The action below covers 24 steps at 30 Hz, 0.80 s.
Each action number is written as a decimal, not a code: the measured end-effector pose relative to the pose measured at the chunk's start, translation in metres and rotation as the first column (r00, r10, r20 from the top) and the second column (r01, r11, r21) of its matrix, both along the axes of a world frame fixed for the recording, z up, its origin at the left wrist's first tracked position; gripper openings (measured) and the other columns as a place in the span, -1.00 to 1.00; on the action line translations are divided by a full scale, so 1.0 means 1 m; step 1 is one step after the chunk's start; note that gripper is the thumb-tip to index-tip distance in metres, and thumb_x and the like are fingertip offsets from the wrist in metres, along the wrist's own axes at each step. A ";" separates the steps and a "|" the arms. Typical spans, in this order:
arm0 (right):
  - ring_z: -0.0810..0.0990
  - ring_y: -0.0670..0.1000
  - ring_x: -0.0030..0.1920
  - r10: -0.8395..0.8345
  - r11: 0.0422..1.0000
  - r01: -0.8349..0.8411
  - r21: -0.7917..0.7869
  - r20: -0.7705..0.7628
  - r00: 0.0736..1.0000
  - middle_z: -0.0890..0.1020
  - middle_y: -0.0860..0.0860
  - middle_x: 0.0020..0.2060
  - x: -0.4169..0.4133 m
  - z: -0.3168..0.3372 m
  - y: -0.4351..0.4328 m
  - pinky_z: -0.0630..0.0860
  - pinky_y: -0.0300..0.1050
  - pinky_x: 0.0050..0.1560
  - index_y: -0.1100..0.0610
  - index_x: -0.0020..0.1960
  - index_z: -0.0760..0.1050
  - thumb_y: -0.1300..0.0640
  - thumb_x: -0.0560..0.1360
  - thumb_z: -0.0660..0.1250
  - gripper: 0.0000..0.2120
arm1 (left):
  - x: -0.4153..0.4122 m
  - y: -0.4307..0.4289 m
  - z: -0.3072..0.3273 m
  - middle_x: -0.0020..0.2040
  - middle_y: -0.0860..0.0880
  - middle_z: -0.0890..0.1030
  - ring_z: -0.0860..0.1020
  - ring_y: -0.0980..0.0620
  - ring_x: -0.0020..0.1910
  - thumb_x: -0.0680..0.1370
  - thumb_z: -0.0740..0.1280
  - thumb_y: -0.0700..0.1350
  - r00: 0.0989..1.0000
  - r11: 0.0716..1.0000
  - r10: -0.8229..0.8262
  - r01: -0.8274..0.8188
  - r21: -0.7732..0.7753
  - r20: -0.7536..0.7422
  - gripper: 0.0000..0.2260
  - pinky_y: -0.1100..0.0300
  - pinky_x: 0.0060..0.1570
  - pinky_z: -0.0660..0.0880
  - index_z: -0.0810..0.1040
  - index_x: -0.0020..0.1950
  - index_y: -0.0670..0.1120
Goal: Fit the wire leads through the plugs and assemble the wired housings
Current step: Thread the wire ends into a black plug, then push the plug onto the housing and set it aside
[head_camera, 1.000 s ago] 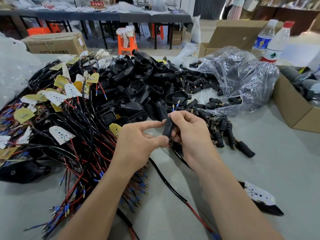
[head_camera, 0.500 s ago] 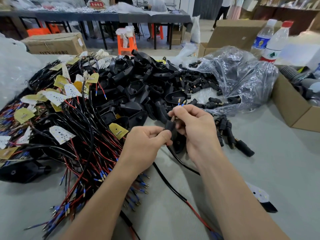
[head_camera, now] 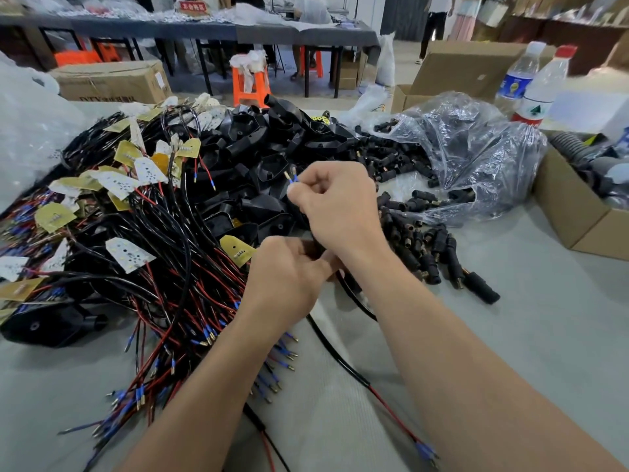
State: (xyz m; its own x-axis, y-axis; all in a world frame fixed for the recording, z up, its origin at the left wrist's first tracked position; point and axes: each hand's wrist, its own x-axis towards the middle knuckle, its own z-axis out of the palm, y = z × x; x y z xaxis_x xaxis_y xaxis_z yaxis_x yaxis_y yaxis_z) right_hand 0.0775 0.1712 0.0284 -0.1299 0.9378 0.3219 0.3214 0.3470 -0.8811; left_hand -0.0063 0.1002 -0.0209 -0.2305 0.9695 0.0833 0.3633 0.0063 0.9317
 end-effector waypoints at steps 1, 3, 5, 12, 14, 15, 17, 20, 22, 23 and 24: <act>0.43 -0.15 -0.50 0.010 0.999 -0.013 -0.046 -0.053 0.999 0.55 -0.09 -0.54 -0.002 0.003 0.003 0.41 -0.19 -0.30 0.07 -0.37 0.60 0.18 0.44 0.46 -0.79 | -0.003 0.001 0.001 -0.45 -0.01 0.65 0.49 0.11 -0.49 0.56 0.48 -0.07 0.996 0.999 -0.045 0.045 0.013 0.078 -0.76 0.25 -0.41 0.42 0.73 -0.31 0.00; 0.43 -0.11 -0.50 -0.044 0.990 0.021 -0.139 -0.169 0.985 0.57 -0.06 -0.53 -0.004 0.009 0.011 0.39 -0.18 -0.32 0.07 -0.39 0.59 0.19 0.47 0.46 -0.74 | -0.002 -0.001 0.004 -0.24 -0.09 0.74 0.67 0.06 -0.26 0.58 0.45 -0.16 0.920 0.978 -0.197 0.208 0.002 0.338 -0.82 0.18 -0.18 0.59 0.75 -0.21 -0.09; 0.38 -0.10 -0.57 -0.100 0.977 0.048 -0.208 -0.247 0.964 0.57 -0.01 -0.52 -0.004 0.016 0.021 0.34 -0.24 -0.44 0.09 -0.40 0.58 0.20 0.48 0.46 -0.72 | 0.005 -0.005 0.007 -0.11 -0.15 0.75 0.71 -0.02 -0.14 0.56 0.45 -0.19 0.752 0.945 -0.253 0.327 -0.011 0.609 -0.89 0.16 -0.08 0.64 0.70 0.00 -0.22; 0.55 -0.08 -0.47 -0.260 0.961 0.249 -0.120 -0.082 0.962 0.63 -0.05 -0.51 0.006 0.028 0.049 0.48 -0.22 -0.39 0.07 -0.39 0.63 0.15 0.41 0.49 -0.80 | 0.004 -0.007 -0.001 -0.24 -0.07 0.74 0.71 -0.13 -0.13 0.59 0.42 -0.08 0.994 0.994 -0.099 0.102 -0.048 0.055 -0.82 0.03 -0.07 0.66 0.71 -0.19 -0.06; 0.56 -0.04 -0.44 -0.288 0.951 0.266 -0.157 -0.138 0.948 0.61 -0.04 -0.52 0.007 0.029 0.056 0.54 -0.16 -0.34 0.08 -0.40 0.62 0.16 0.39 0.50 -0.80 | 0.014 -0.011 -0.003 -0.32 0.07 0.72 0.70 0.07 -0.25 0.55 0.46 -0.02 0.997 0.998 -0.036 0.032 -0.046 -0.072 -0.78 0.21 -0.19 0.63 0.69 -0.30 0.06; 0.58 0.00 -0.41 -0.311 0.940 0.270 -0.207 -0.203 0.928 0.62 -0.01 -0.51 0.007 0.028 0.060 0.59 -0.10 -0.30 0.08 -0.40 0.61 0.18 0.39 0.51 -0.79 | 0.015 -0.010 -0.004 -0.33 0.08 0.71 0.69 0.13 -0.28 0.53 0.46 0.02 0.999 0.998 -0.038 0.037 -0.047 -0.029 -0.78 0.20 -0.19 0.64 0.68 -0.33 0.09; 0.65 0.09 -0.31 -0.378 0.910 0.296 -0.289 -0.289 0.879 0.66 0.08 -0.42 0.010 0.026 0.068 0.64 -0.02 -0.19 0.08 -0.35 0.61 0.20 0.39 0.52 -0.83 | 0.008 -0.005 -0.006 -0.30 -0.04 0.73 0.71 0.00 -0.24 0.47 0.45 0.10 0.995 0.990 -0.098 0.101 -0.103 0.031 -0.78 -0.06 -0.06 0.65 0.71 -0.27 0.00; 0.57 0.10 -0.38 -0.487 0.847 0.324 -0.422 -0.372 0.790 0.65 0.13 -0.35 0.025 0.025 0.086 0.55 -0.08 -0.36 0.14 -0.31 0.52 0.26 0.43 0.47 -0.81 | 0.005 -0.005 -0.006 -0.21 -0.05 0.76 0.73 -0.13 -0.11 0.46 0.46 0.06 0.947 0.930 -0.287 0.311 -0.194 0.144 -0.73 -0.09 0.05 0.67 0.73 -0.18 -0.16; 0.41 0.02 -0.49 -0.480 0.833 0.220 -0.508 -0.466 0.743 0.50 0.06 -0.40 0.043 0.026 0.097 0.36 -0.19 -0.55 0.13 -0.25 0.40 0.28 0.49 0.39 -0.78 | 0.008 -0.007 -0.007 -0.14 -0.10 0.76 0.73 -0.15 -0.04 0.43 0.47 0.04 0.911 0.902 -0.321 0.378 -0.210 0.259 -0.75 -0.03 0.10 0.64 0.74 -0.16 -0.15; 0.41 -0.01 -0.50 -0.455 0.844 0.197 -0.498 -0.472 0.755 0.49 0.03 -0.38 0.053 0.024 0.101 0.37 -0.21 -0.58 0.13 -0.19 0.41 0.26 0.51 0.39 -0.82 | 0.008 -0.008 -0.006 -0.12 -0.12 0.76 0.73 -0.10 -0.04 0.44 0.48 0.02 0.898 0.904 -0.297 0.374 -0.208 0.325 -0.79 0.03 0.07 0.65 0.75 -0.15 -0.12; 0.46 -0.04 -0.49 -0.442 0.850 0.203 -0.486 -0.451 0.775 0.51 0.02 -0.36 0.059 0.023 0.104 0.42 -0.24 -0.56 0.15 -0.13 0.46 0.24 0.52 0.40 -0.87 | 0.007 -0.008 -0.004 -0.10 -0.14 0.76 0.74 -0.06 -0.05 0.49 0.47 -0.02 0.880 0.910 -0.254 0.358 -0.208 0.402 -0.84 0.11 0.00 0.66 0.76 -0.14 -0.10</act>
State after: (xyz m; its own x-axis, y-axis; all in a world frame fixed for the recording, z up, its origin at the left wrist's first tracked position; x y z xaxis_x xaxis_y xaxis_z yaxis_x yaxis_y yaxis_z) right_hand 0.1369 0.2750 0.0510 0.2819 0.9467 -0.1561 -0.2074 -0.0987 -0.9733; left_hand 0.0009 0.0921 -0.0252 0.1183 0.9684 -0.2196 0.0303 0.2175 0.9756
